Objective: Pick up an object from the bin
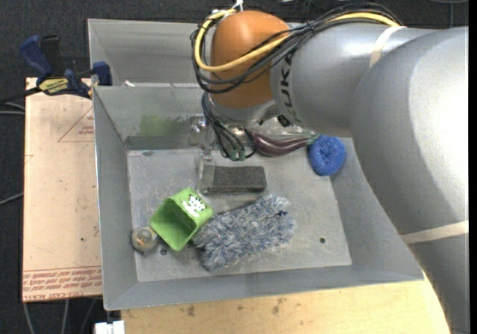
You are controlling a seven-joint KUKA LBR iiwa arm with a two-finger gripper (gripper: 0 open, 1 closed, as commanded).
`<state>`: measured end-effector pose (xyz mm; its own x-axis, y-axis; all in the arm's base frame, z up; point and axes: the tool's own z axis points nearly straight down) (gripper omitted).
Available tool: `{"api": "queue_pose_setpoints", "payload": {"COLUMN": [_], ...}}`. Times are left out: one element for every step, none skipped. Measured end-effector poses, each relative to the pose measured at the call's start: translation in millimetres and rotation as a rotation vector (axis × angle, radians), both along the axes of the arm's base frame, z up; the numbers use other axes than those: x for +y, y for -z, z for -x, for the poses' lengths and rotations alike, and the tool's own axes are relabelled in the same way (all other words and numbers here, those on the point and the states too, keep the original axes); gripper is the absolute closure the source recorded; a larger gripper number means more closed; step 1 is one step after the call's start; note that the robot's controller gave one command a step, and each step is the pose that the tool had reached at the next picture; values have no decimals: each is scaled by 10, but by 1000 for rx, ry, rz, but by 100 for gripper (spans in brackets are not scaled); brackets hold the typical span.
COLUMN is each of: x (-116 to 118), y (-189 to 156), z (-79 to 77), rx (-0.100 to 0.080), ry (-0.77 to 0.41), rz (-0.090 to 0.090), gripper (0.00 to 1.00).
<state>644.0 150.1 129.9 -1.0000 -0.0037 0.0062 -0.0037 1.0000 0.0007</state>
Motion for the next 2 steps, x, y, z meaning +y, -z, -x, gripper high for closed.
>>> {"api": "queue_pose_setpoints", "payload": {"x": [-4,-416], "y": [-53,444], "z": [-18,270], "rx": [-7,-10], "ry": [2,25], "rz": [-1,-2], "gripper": [0,0]}}
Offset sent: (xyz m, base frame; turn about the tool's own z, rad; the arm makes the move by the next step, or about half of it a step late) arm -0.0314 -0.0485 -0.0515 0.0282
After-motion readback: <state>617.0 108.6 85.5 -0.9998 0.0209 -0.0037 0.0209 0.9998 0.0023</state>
